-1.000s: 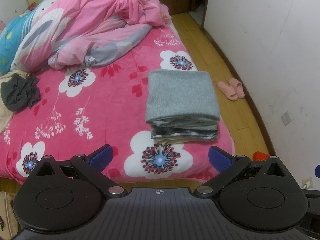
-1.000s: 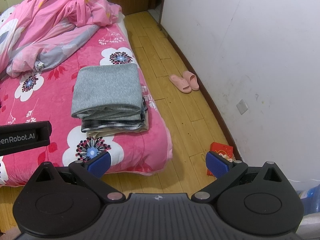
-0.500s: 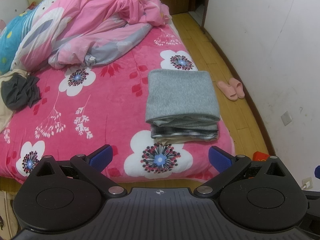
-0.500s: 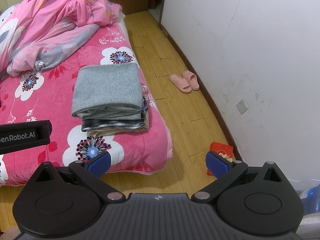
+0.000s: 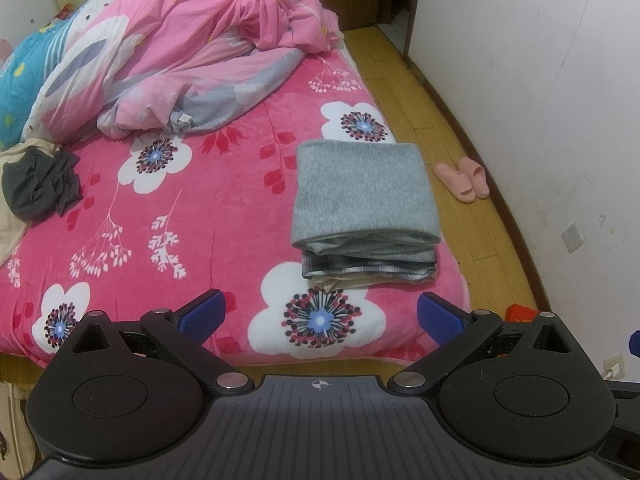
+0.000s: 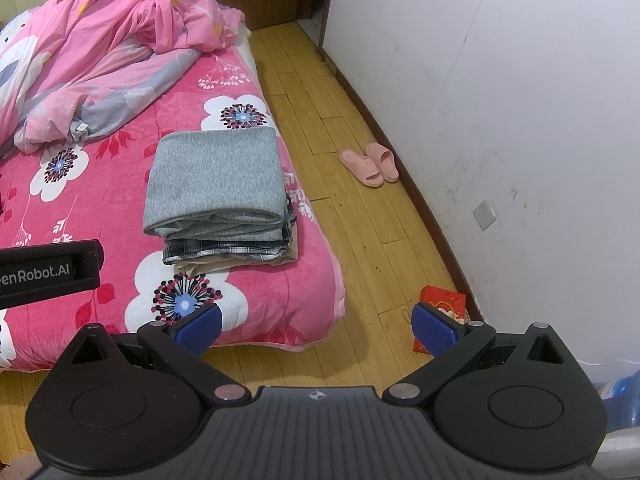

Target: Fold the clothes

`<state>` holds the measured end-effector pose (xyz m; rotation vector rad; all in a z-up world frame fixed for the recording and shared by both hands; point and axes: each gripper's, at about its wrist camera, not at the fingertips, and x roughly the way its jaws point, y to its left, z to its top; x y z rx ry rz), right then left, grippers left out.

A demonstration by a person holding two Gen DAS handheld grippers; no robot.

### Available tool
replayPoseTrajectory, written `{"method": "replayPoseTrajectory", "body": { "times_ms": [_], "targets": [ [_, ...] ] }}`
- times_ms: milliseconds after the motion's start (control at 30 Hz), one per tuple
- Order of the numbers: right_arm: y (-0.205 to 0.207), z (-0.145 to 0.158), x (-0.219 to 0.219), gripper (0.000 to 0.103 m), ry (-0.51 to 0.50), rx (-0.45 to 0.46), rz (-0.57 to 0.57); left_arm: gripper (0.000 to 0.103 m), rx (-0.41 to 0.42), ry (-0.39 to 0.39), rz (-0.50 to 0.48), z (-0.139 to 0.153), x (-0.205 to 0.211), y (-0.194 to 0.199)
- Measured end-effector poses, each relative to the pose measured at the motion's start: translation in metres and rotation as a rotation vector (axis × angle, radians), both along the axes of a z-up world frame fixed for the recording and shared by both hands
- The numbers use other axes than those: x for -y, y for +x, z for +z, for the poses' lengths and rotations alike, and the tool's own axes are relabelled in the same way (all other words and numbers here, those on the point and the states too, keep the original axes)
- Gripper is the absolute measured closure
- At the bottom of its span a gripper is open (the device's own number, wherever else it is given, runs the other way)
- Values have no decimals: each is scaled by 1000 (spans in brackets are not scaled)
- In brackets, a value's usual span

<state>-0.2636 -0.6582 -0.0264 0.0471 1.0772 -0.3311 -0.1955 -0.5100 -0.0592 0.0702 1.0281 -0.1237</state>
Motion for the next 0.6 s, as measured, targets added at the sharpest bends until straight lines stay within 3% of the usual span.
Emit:
{"method": "replayPoseTrajectory", "body": {
  "times_ms": [600],
  "targets": [
    [1,0,1,0,1,0,2,0,1,2,1,0,2,-1]
  ]
}}
